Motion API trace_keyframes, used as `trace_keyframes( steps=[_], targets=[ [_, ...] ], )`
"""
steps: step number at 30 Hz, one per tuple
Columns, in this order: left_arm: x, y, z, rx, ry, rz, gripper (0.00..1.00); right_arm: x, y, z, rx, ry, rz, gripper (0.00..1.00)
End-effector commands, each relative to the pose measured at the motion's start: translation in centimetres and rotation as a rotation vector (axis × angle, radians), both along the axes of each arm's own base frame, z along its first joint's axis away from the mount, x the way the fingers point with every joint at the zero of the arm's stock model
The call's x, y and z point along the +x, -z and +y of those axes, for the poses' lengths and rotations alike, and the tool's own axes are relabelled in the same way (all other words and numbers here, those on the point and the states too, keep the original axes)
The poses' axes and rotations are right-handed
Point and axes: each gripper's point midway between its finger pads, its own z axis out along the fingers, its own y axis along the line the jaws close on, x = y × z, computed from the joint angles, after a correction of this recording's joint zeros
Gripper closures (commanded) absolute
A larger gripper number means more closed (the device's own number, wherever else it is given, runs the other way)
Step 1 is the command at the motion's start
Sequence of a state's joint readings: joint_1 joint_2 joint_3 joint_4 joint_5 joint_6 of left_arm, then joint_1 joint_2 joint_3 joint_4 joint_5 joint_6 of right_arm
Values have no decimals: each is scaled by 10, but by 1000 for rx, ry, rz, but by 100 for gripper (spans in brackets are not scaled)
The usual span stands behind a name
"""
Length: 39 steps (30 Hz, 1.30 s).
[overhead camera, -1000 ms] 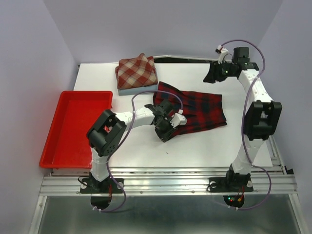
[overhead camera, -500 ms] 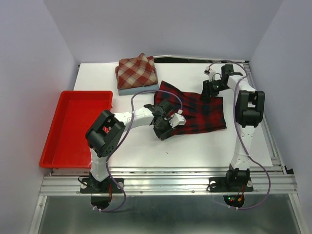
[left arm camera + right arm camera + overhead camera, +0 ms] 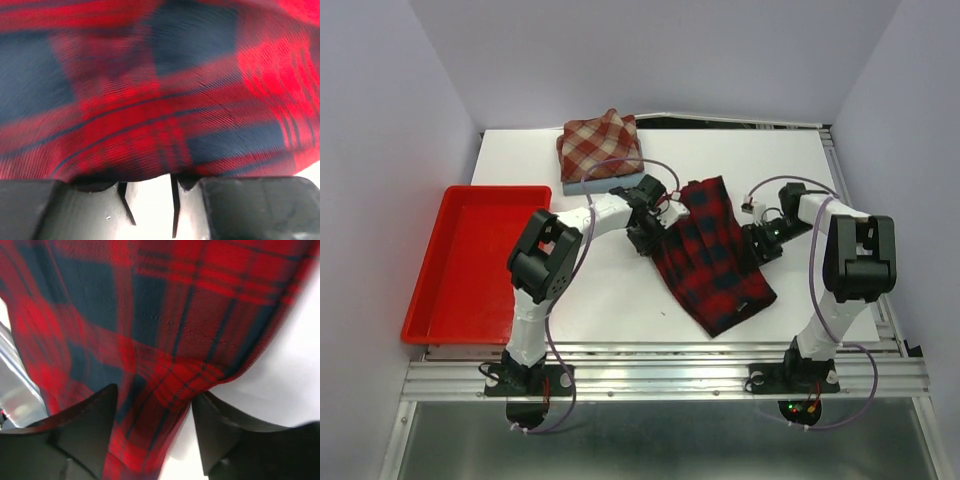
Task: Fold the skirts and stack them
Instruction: Fold the skirt
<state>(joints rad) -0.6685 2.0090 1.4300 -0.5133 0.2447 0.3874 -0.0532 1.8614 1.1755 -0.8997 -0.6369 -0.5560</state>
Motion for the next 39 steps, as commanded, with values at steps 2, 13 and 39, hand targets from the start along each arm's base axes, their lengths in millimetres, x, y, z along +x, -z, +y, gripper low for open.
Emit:
trace_keyframes(
  steps=[2,13,39],
  targets=[
    [74,22,10,81,-106,-102,62,-31,-12,12,54,53,102,31],
    [164,-72,-6,-94,-251,-275,37,10,-53,22,126,72,-44,34],
    [-4,-235,33,-694,-105,-454,1,-62,-26,177,643,72,293,69]
  ],
)
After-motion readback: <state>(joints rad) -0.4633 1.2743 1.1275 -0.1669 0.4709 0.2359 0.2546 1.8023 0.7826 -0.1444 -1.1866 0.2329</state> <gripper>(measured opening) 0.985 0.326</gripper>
